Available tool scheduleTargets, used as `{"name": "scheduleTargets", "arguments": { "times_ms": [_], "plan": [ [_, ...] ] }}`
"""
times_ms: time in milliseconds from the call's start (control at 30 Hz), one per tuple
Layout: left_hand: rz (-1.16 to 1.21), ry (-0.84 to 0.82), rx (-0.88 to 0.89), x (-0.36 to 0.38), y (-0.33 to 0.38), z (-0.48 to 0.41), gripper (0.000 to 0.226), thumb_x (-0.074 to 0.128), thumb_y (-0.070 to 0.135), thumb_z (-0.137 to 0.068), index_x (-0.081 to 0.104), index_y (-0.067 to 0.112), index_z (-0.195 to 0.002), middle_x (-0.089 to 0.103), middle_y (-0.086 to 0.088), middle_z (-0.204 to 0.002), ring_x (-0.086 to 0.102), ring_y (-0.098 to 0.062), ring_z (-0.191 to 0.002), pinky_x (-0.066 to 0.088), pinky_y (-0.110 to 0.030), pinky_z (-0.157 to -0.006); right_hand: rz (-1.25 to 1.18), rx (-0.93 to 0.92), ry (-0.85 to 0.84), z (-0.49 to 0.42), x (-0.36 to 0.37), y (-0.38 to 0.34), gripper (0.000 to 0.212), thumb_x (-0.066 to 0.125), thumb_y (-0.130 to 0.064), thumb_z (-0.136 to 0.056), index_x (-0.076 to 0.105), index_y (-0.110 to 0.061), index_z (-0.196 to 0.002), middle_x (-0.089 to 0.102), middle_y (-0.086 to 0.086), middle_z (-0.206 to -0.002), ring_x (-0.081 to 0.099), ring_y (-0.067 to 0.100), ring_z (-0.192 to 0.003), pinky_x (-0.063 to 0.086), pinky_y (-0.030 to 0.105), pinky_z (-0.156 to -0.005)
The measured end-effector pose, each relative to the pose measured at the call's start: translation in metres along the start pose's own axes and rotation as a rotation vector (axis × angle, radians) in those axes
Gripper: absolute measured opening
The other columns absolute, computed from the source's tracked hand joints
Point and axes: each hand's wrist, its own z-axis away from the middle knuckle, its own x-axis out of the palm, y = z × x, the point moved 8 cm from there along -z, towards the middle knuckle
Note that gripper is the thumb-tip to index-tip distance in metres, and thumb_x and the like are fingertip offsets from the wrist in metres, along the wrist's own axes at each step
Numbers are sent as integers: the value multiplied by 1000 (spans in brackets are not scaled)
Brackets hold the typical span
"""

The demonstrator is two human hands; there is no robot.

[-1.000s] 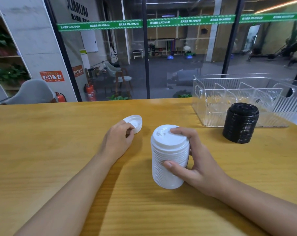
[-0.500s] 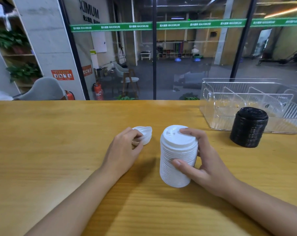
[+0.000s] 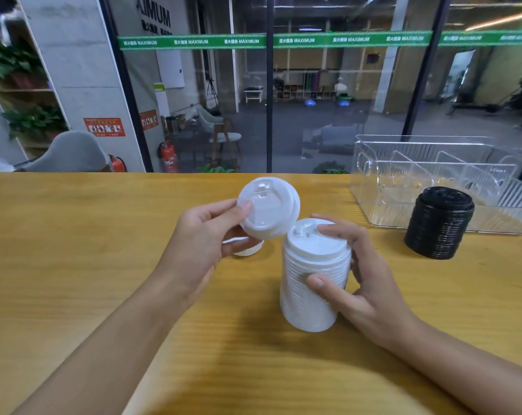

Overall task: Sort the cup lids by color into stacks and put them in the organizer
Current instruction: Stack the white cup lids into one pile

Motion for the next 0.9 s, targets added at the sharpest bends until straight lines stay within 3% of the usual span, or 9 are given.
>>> {"name": "scheduleTargets", "arguments": {
  "times_ms": [133, 233, 333, 400, 533, 600, 667, 767, 900],
  "plan": [
    [-101, -43, 6, 16, -12, 6, 32, 69, 22, -99, 73, 20, -130, 72, -10, -85, 65, -18, -69, 53, -26, -60, -21, -17, 34, 1, 0, -4, 71, 79, -48, -86, 37, -48, -143, 58, -22, -143, 63, 14, -128, 49, 22, -102],
    [-207, -48, 98, 26, -13, 10, 29, 70, 24, -99, 75, 25, -127, 53, -12, -68, 50, -13, -56, 41, -20, -54, -3, -37, 28, 1, 1, -5, 87, 77, -36, -86, 25, -54, -154, 55, -27, -144, 62, 9, -129, 46, 16, -104],
    [-272, -69, 180, 36, -11, 16, 20, 73, 28, -98, 80, 24, -116, 44, -12, -63, 46, -13, -57, 40, -19, -55, 33, -62, 32, 1, -1, -6, 80, 75, -38, -88, 32, -50, -155, 56, -20, -145, 63, 13, -128, 48, 22, -104],
    [-387, -58, 257, 40, -9, 21, 19, 74, 42, -96, 80, 31, -110, 41, -13, -63, 42, -16, -60, 39, -25, -59, 62, -73, 33, 1, -2, -6, 71, 75, -41, -89, 38, -48, -150, 59, -18, -139, 65, 14, -121, 50, 23, -99],
    [-540, -14, 368, 36, -1, 25, 42, 64, 65, -84, 75, 42, -118, 55, 10, -84, 57, -14, -82, 48, -34, -76, 64, -75, 26, 1, -2, -5, 67, 74, -40, -89, 39, -45, -146, 58, -22, -136, 65, 14, -120, 47, 18, -98],
    [-510, -190, 331, 41, -3, 24, 58, 62, 56, -83, 62, 41, -140, 61, 21, -123, 59, -6, -119, 50, -37, -99, 64, -78, 26, 0, -1, -5, 67, 75, -38, -89, 39, -46, -145, 58, -24, -137, 64, 13, -121, 47, 18, -98],
    [-453, -349, 268, 47, -8, 24, 72, 66, 40, -82, 51, 34, -152, 56, 19, -149, 50, -4, -141, 46, -42, -115, 49, -75, 27, 1, -1, -5, 68, 75, -37, -88, 39, -47, -145, 58, -26, -136, 64, 12, -121, 47, 18, -98],
    [-395, -355, 277, 49, -8, 23, 75, 74, 17, -84, 49, 21, -154, 65, 9, -147, 57, -9, -140, 48, -35, -115, 32, -75, 35, 2, -1, -5, 71, 75, -37, -88, 36, -47, -147, 57, -28, -137, 63, 10, -123, 47, 17, -99],
    [-369, -232, 317, 46, -9, 19, 81, 87, 29, -75, 56, 25, -149, 70, 8, -132, 63, -13, -131, 53, -29, -106, -6, -57, 33, 3, 1, -3, 83, 76, -35, -88, 28, -41, -156, 58, -20, -141, 63, 14, -127, 47, 20, -104]
  ]
}}
